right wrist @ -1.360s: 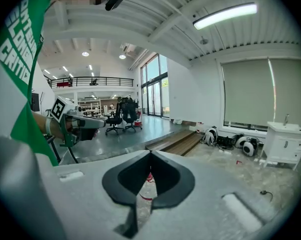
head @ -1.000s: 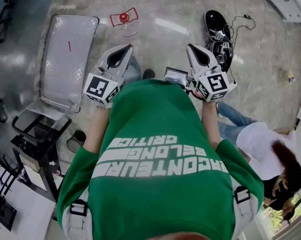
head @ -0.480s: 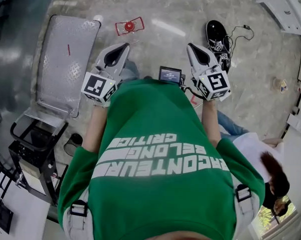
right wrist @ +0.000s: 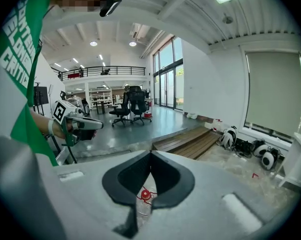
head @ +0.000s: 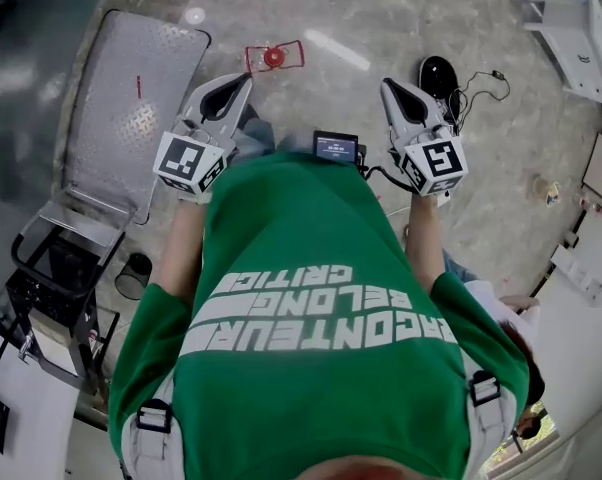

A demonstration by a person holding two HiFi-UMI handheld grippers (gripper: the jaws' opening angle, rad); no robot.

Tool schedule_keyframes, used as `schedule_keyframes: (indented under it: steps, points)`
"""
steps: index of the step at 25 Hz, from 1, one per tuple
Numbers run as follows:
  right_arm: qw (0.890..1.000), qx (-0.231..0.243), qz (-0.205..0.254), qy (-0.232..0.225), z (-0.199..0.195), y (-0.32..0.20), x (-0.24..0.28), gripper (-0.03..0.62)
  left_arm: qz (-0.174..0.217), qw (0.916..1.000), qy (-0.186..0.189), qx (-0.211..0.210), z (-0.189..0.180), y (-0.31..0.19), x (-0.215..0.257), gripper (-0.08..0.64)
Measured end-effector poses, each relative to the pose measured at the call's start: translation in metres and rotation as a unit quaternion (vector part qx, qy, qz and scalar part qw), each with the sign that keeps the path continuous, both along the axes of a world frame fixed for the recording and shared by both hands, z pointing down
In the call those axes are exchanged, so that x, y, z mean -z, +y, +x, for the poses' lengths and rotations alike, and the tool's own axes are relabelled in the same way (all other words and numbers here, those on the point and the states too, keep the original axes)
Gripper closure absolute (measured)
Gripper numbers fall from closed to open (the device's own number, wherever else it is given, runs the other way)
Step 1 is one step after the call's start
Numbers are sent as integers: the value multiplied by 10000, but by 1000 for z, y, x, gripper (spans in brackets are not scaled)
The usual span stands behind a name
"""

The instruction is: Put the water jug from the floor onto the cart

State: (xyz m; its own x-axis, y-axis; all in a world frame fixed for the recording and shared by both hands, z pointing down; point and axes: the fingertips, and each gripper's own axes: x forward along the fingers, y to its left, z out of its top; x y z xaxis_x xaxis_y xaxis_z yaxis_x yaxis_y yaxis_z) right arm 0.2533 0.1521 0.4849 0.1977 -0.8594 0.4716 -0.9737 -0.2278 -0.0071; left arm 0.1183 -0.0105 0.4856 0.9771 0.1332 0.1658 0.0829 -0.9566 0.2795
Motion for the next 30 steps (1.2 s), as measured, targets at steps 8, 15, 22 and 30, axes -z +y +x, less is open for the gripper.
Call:
schedule_keyframes:
  steps: [8,15,22,30]
  points:
    - [9986,480,-139,-142,33,-20,-14,598,-164,9977,-379,534,11,-18,-21,545]
    - [9921,1212,-81,-299,78,-34,-23,598,-339,9924,-372,1123,51,-15,-9,545]
    - [9840,1768,-210,19,135,-41,-49,598,-349,9852,-664,1542,77,-13,-37,545]
    - [9769,2105,-350,-149,160,-70,-130,598,-384,9774,-1227,1680,88,-19,-114,545]
